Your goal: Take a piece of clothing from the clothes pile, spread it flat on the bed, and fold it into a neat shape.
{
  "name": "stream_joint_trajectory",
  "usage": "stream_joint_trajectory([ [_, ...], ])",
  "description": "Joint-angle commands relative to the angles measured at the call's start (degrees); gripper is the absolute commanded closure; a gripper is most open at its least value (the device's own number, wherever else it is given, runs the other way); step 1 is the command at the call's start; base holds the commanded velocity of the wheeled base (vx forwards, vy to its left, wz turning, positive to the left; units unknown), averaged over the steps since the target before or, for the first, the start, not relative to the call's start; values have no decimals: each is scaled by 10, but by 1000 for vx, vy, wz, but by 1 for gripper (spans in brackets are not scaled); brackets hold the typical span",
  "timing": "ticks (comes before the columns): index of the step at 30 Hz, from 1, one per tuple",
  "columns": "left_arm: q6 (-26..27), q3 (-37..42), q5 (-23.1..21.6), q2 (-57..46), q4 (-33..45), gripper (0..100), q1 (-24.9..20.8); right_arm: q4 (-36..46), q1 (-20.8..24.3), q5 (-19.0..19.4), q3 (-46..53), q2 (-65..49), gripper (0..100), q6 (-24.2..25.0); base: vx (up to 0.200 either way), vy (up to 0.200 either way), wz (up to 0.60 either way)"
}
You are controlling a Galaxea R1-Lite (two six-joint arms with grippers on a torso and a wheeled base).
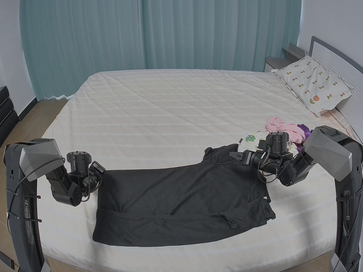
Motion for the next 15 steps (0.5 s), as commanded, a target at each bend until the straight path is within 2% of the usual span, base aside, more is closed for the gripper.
stream_joint_trajectory([
  [1,-4,6,1,-5,0,100,3,36,10,0,-85,59,0,-70,0,0,0],
  [4,-4,8,1,-5,0,100,3,75,10,-2,-133,76,0,-98,0,0,0],
  [9,-5,14,0,-5,0,100,3,127,9,-14,-212,107,0,-102,0,0,0],
  [15,-5,15,0,-5,0,100,3,140,8,-16,-260,144,0,-101,0,0,0],
])
